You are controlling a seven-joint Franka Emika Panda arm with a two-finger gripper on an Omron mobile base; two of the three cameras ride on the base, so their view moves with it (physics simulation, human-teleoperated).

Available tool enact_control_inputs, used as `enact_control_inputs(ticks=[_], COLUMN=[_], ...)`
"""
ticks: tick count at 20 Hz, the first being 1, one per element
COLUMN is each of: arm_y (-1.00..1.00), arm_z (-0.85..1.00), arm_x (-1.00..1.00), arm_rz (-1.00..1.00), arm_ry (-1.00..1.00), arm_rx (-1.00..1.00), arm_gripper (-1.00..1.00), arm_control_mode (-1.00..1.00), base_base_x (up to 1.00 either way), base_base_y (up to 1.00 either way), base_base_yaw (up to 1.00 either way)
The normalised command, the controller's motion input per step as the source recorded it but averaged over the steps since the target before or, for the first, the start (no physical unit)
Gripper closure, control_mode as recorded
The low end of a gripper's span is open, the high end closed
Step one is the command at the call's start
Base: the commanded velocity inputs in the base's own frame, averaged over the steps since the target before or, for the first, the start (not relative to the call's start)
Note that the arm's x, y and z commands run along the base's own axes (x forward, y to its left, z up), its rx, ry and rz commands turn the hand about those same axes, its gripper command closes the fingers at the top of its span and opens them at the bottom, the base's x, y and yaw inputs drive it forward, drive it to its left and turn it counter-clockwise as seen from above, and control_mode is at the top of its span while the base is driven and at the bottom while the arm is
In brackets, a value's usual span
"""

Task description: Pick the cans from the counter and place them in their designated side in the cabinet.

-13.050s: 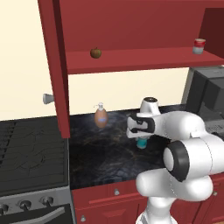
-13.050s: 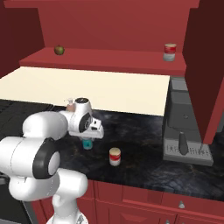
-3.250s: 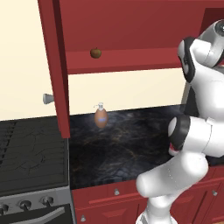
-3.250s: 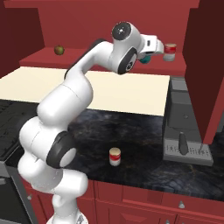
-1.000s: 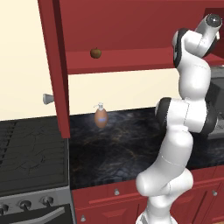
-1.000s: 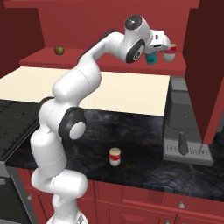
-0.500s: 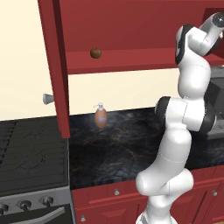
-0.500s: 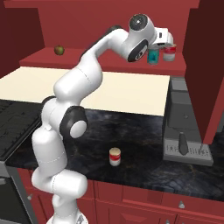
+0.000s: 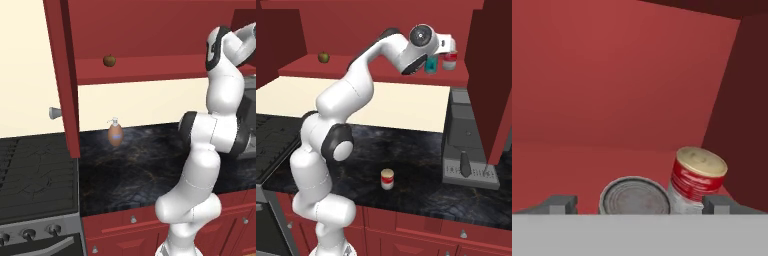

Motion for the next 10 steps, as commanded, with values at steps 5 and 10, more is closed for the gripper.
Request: enact_control_inputs(ticks=[5, 10], arm_y=[0.2, 0.62], arm_z=[0.03, -0.03], arm_x=[-0.52, -0.66], arm_rz=[0.07, 0.05], arm_ry=[-0.12, -0.08], arm_rx=[0.0, -0.05], arm_gripper=[-1.0, -1.0], arm_control_mode=[-1.0, -1.0], base_base_x=[0.0, 0.0], base_base_y=[0.0, 0.0], base_base_yaw=[0.0, 0.0])
